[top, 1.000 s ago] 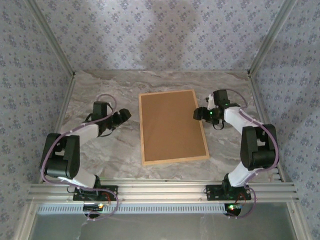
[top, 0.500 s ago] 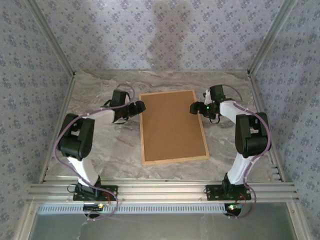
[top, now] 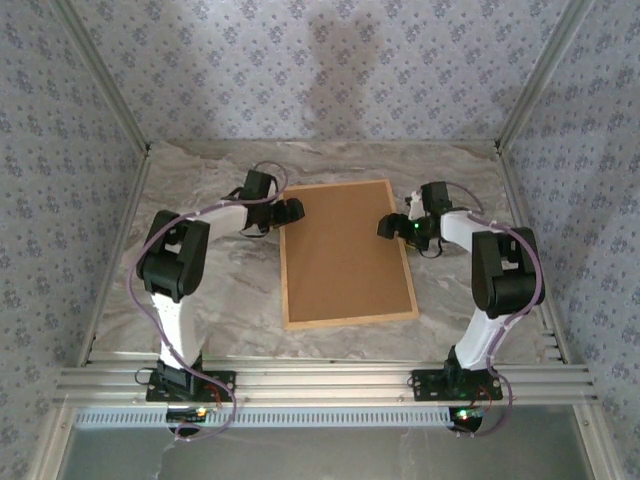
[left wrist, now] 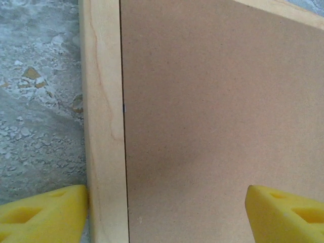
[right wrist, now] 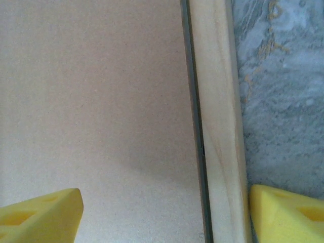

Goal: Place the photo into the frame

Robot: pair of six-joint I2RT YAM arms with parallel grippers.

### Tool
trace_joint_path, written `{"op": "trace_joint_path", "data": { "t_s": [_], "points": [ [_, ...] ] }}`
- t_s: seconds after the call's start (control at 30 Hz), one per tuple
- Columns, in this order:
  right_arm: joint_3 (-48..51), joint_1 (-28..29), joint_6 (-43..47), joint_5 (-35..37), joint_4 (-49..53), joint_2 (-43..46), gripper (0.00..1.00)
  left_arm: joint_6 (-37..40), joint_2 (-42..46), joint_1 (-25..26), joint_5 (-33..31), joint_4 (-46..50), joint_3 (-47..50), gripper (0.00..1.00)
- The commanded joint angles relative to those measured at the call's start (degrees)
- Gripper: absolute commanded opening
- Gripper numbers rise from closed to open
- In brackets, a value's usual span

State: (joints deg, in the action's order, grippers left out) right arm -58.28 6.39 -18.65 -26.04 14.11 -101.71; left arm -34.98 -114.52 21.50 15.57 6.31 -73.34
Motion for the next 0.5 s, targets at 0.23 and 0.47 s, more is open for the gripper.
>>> {"op": "trace_joint_path", "data": {
  "t_s": [0.23,0.47],
  "points": [
    [8.9,4.1,-7.7,-12.3,-7.0,6.9,0.84,2.7,-4.0,-0.9,2.6,3.2,-6.9,0.80],
    [6.1,4.5,-2.5,1.5,3.0,9.7,0.84,3.2,-3.6,-3.3,2.4,3.4,-5.7,0.80]
  ]
}}
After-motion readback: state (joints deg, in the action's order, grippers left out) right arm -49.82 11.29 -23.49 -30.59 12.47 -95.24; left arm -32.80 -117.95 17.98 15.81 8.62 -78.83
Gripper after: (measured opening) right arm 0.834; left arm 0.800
